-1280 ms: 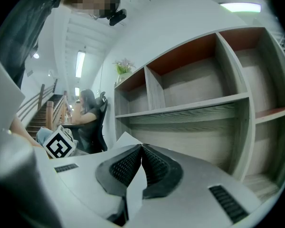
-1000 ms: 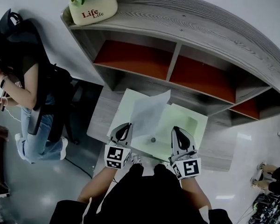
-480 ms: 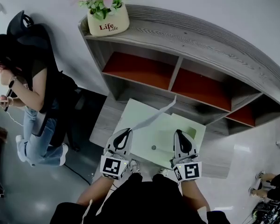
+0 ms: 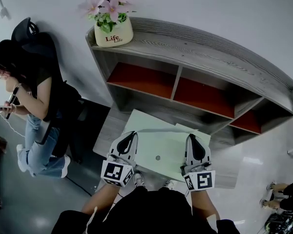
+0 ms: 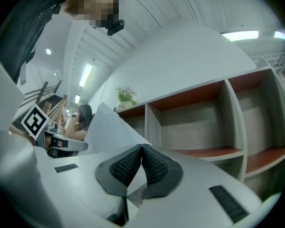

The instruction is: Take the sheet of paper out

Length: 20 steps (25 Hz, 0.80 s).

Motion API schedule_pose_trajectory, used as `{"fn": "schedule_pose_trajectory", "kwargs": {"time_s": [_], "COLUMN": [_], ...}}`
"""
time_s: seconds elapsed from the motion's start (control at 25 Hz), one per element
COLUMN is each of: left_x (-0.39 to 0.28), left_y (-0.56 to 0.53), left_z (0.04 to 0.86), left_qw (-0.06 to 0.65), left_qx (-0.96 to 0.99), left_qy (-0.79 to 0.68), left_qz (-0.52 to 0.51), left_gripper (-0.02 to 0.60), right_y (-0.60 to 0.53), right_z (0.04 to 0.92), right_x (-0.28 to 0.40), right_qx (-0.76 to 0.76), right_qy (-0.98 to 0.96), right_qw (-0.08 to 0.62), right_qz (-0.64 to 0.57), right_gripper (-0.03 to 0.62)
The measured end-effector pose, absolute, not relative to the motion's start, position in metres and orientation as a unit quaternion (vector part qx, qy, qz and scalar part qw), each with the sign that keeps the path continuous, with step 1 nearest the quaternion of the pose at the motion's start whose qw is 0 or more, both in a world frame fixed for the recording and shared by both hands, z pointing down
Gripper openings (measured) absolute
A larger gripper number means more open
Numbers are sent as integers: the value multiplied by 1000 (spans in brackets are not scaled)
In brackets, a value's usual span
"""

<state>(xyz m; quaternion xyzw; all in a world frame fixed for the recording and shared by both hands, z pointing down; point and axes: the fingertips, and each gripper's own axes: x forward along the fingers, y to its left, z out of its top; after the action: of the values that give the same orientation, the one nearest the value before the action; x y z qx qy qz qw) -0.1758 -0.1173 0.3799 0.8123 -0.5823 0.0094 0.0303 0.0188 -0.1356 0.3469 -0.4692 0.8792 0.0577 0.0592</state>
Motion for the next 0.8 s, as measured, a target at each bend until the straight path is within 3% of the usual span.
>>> {"fn": "schedule_pose_trajectory", "kwargs": {"time_s": [0.8], "left_x": [-158], "left_y": [-135], "left_z": [359], "left_qw": [53], "left_qx": [808], "left_qy": [-586], "left_qz": [-32], "left_gripper": [6], "right_y": [-132], "right_z": [331], "right_x": [30], "right_qx": [-479], "right_qy": [873], "right_qw": [62], "right_qz": [70], "right_gripper": [23]}}
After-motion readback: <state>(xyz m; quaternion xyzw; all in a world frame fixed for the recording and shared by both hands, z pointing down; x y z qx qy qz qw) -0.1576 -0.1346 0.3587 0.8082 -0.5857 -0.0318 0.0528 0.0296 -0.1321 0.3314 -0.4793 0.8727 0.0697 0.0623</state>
